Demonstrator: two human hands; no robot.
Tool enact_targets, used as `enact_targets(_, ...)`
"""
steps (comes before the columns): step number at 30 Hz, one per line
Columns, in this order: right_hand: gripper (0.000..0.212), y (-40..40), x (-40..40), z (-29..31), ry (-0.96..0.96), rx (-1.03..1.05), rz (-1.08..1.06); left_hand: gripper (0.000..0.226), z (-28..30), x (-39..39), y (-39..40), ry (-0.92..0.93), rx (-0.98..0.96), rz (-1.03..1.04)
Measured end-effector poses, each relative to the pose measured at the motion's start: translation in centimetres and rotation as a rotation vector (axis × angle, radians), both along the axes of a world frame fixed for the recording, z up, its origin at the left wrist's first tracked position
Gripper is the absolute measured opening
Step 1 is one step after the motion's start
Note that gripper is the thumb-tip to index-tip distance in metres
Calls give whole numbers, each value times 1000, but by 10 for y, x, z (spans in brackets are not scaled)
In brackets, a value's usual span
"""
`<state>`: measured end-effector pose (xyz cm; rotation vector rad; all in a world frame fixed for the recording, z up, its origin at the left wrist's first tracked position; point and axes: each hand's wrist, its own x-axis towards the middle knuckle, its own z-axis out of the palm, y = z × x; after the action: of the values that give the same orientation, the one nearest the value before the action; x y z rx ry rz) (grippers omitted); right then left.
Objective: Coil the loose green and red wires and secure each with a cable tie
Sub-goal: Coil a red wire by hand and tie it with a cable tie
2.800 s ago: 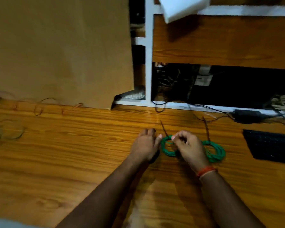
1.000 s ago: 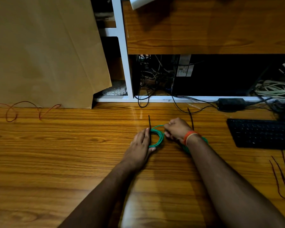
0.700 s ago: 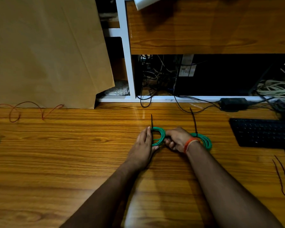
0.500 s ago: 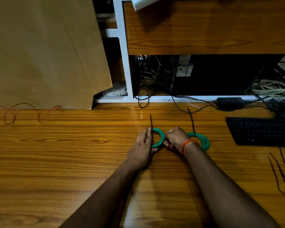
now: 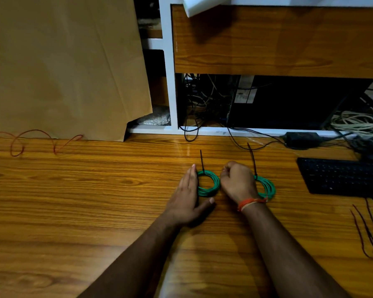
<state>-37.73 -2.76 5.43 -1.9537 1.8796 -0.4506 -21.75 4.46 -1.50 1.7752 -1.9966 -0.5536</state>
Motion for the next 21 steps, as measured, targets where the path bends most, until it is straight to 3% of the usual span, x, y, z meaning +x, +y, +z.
enact_targets(4,19,9,13,8,-82,-169,122,107,3,11,9,46,-50,12)
enact_targets(8,20,25,48,7,-163,-380,342,98,13,42,27,57,-86,172)
enact_targets(14,17,70,153,0,-203,-357,628,83,27,149,93,-14,-99,417)
enact_targets(21,19,141,326,7,-265,-363,942,79,38,298,208,-37,-106,688)
